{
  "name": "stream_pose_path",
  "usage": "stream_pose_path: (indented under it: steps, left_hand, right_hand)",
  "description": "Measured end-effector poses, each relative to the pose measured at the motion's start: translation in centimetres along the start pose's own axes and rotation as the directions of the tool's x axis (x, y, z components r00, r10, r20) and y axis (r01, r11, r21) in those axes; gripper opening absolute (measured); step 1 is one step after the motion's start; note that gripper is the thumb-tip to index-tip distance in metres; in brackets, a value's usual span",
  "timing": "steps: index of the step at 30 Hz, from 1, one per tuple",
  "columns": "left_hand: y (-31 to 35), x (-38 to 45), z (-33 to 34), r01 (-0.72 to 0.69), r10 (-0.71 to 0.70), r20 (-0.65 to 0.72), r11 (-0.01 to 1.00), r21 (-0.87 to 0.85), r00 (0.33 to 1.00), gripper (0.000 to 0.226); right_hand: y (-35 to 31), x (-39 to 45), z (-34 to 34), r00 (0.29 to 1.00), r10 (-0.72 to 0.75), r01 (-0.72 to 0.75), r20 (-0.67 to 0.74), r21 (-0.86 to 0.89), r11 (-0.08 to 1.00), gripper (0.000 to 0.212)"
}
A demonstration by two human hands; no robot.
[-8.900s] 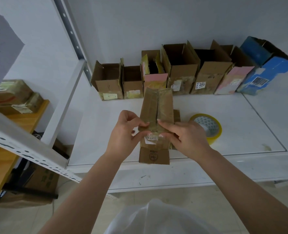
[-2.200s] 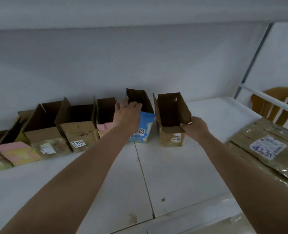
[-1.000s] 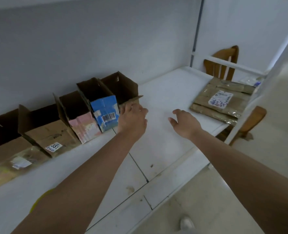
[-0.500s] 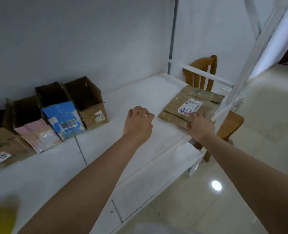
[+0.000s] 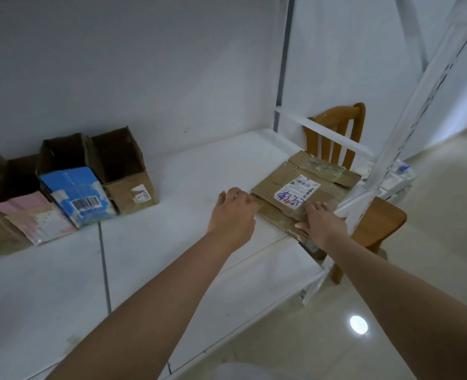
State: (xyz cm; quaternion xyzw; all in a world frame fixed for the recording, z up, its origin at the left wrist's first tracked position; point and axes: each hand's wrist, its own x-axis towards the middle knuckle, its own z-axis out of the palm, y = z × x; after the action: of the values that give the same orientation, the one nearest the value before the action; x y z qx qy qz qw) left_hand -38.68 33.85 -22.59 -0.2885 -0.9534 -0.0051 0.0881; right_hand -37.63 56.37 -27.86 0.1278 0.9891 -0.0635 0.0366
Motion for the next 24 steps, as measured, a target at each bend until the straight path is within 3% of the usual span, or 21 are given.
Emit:
stream_pose_path:
  steps: [3, 5, 11, 14, 17, 21, 23, 24]
  left_hand:
    - [0.5, 0.5, -0.2, 0.007, -0.007, -0.005, 1.0, 0.02, 1.0, 0.034]
    - [0.6, 0.8, -0.6, 0.017, -0.017, -0.017, 0.999, 0.038, 1.0, 0.033]
    - [1.1, 0.9, -1.5, 0.029, -0.028, -0.044, 0.999, 0.04, 0.999, 0.035]
    - [1.5, 0.9, -1.6, 0.041, -0.042, -0.055, 0.999, -0.01, 0.998, 0.036]
    - [1.9, 0.6, -1.3, 0.035, -0.034, 0.015, 0.999, -0.029, 0.999, 0.04]
    - [2.3, -0.3, -0.5, 0.046, -0.04, 0.139, 0.998, -0.042, 0.989, 0.048]
    - [1.8, -0.5, -0.8, 0.113, -0.096, 0.103, 0.977, -0.182, 0.99, 0.053]
    - [1.5, -0.6, -1.3, 0.164, -0.144, 0.083, 0.924, -0.344, 0.986, 0.058]
  right_hand:
    - [-0.2, 0.2, -0.8, 0.997, -0.039, 0.033, -0.073, -0.085, 0.996, 0.026]
    - [-0.1, 0.1, -2.0, 0.988, -0.043, 0.029, -0.147, -0.095, 0.995, 0.02]
    - [1.3, 0.1, -6.3, 0.901, 0.044, -0.034, -0.432, 0.032, 0.999, 0.018]
    - [1.2, -0.4, -8.0, 0.826, 0.047, 0.022, -0.562, 0.115, 0.993, 0.021]
    - [0.5, -1.4, -9.1, 0.783, 0.047, 0.09, -0.621, 0.187, 0.978, 0.025]
    - [-0.4, -2.6, -10.1, 0.758, -0.023, 0.159, -0.652, 0.15, 0.976, 0.03]
    - [-1.0, -3.4, -10.2, 0.717, -0.102, 0.259, -0.69, 0.127, 0.957, 0.031]
    - [-1.6, -3.7, -10.1, 0.7, -0.143, 0.317, -0.7, 0.125, 0.94, 0.031]
